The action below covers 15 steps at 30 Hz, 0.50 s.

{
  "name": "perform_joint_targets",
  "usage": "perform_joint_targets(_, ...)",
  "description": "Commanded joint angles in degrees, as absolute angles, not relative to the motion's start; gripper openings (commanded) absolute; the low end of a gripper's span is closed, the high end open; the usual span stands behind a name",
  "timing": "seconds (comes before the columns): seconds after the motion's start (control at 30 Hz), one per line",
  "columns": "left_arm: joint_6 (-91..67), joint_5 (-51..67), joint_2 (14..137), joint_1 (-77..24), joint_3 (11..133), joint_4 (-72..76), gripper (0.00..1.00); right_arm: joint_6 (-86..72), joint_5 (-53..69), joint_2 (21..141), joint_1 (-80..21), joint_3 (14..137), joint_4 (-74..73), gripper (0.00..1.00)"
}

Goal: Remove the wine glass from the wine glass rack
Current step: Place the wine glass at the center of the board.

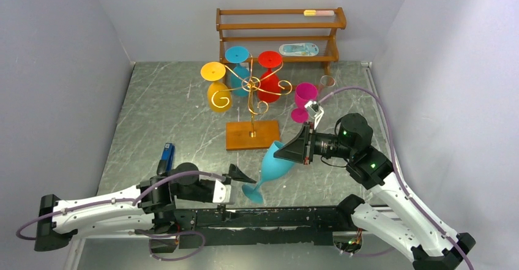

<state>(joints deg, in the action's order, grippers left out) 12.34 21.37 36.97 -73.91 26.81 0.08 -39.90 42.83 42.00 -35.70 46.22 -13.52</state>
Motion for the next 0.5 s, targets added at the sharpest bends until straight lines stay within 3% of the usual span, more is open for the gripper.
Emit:
perform_joint_targets(0.0, 6.08, 12.42, 31.79, -73.74, 24.86, 5.22, 0.97, -43.59, 34.61, 40.81, -35.89, 45.98, -14.76, 0.0)
perform_joint_targets(0.13, 0.47, 3.19, 27.0, -73.74, 23.42, 6.31, 0.97, -43.77, 30.18, 40.65, -35.95, 47.53, -18.13, 0.0)
perform_joint_targets(0.47, 4.85, 1.59, 28.01, -73.74, 25.81, 3.97, 0.97, -38.96, 16.96, 36.51, -35.92, 48.29, -25.01, 0.0)
